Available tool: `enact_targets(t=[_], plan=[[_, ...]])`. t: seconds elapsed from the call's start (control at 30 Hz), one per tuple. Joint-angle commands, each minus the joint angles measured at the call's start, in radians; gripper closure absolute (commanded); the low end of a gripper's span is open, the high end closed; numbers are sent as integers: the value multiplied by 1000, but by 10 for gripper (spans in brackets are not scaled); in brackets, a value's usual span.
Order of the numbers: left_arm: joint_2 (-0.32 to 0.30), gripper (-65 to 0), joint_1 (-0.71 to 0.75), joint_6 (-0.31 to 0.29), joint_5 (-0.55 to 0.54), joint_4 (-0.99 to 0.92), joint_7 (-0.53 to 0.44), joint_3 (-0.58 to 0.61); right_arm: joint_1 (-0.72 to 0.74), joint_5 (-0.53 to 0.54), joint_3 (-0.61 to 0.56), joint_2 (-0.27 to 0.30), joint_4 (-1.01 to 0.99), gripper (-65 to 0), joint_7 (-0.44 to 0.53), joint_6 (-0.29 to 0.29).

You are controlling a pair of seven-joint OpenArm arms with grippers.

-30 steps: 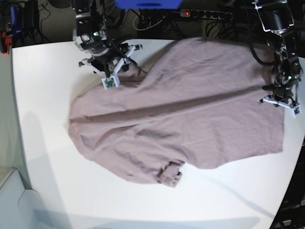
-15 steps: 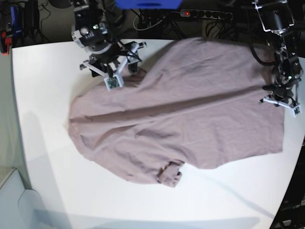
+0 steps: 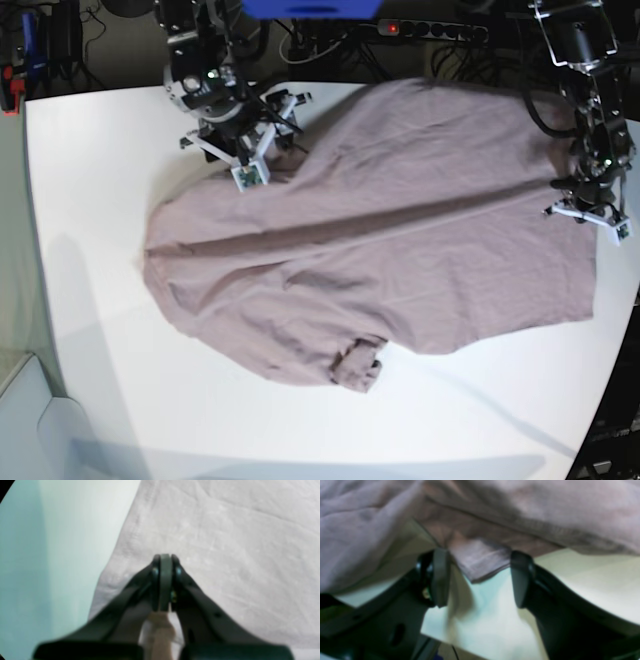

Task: Layout the t-shirt on the table in an organized manner, then fold the t-shirt properly
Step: 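Grasp the shirt edge near the right gripper and pull it outward, then pull the shirt edges apart with both grippers to smooth it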

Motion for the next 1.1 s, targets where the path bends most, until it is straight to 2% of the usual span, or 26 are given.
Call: enact_targets(t=[0.0, 0.13, 0.17, 0.27, 0.47, 0.57, 0.9, 1.07], plan=[[-19, -4, -11, -1, -3, 14, -18, -3, 9, 5, 0, -2, 0, -271, 0, 0], [-19, -4, -11, -1, -3, 14, -18, -3, 11, 1, 2, -1, -42, -29, -3, 0], [-19, -4, -11, -1, -3, 14, -18, -3, 4, 1, 2, 2, -39, 0, -3, 0], [-19, -4, -11, -1, -3, 14, -18, -3, -40, 6, 2, 25, 26, 0, -2, 0], [-19, -4, -19, -1, -3, -20, -19, -3, -138, 3, -3, 27, 244, 0, -3, 0], [-19, -4, -34, -3, -3, -40, -19, -3, -169, 3, -4, 30, 267, 0, -3, 0], [-19, -4, -74, -3, -3, -69, -19, -2, -241, 1, 8, 137, 270, 0, -2, -3], [-22, -4, -102, -3, -1, -71, -19, -2, -241, 1, 141, 144, 271, 0, 0, -5]])
